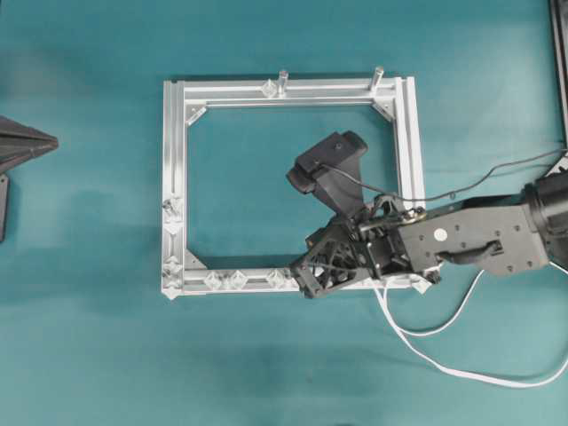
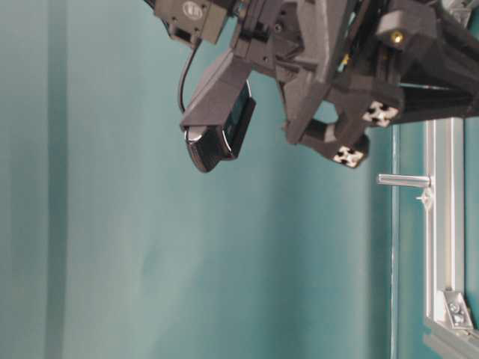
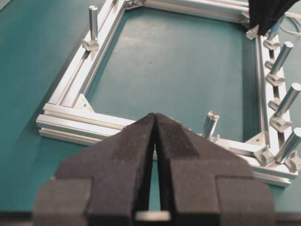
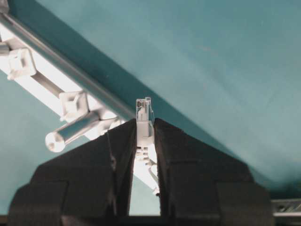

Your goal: Move the cable alternately left and right between 8 closely spaced pins so it hooks onto each one.

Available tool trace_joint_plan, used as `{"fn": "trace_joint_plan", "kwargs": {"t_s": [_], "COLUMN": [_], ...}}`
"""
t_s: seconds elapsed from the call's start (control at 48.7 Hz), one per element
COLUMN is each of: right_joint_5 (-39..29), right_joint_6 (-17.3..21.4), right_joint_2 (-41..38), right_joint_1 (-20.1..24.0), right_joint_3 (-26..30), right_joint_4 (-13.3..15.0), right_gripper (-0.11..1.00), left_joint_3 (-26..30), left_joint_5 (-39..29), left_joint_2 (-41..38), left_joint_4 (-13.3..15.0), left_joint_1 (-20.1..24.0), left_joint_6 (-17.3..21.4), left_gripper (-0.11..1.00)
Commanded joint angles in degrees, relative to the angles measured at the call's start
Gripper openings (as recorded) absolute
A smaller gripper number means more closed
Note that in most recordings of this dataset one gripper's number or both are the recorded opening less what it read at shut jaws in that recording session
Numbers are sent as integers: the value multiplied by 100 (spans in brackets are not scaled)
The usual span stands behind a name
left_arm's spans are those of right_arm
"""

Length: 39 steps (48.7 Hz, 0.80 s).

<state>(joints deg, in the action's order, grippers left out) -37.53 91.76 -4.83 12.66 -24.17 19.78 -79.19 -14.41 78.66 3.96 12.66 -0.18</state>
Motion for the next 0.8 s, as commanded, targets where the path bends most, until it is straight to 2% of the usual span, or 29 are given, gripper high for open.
{"fn": "trace_joint_plan", "kwargs": {"t_s": [0.0,0.328,0.78], "right_joint_5": [18,35,0], "right_joint_6": [132,650,712], "right_joint_2": [79,-18,-114], "right_joint_1": [114,413,598], "right_joint_3": [114,123,316], "right_joint_4": [-9,-9,-9], "right_gripper": [14,14,14], "left_joint_3": [62,62,62], "left_joint_5": [53,53,53], "left_joint_2": [-53,-53,-53], "left_joint_4": [-18,-18,-18], "left_joint_1": [-9,-9,-9], "left_joint_6": [-9,-9,-9], "left_gripper": [0,0,0]}}
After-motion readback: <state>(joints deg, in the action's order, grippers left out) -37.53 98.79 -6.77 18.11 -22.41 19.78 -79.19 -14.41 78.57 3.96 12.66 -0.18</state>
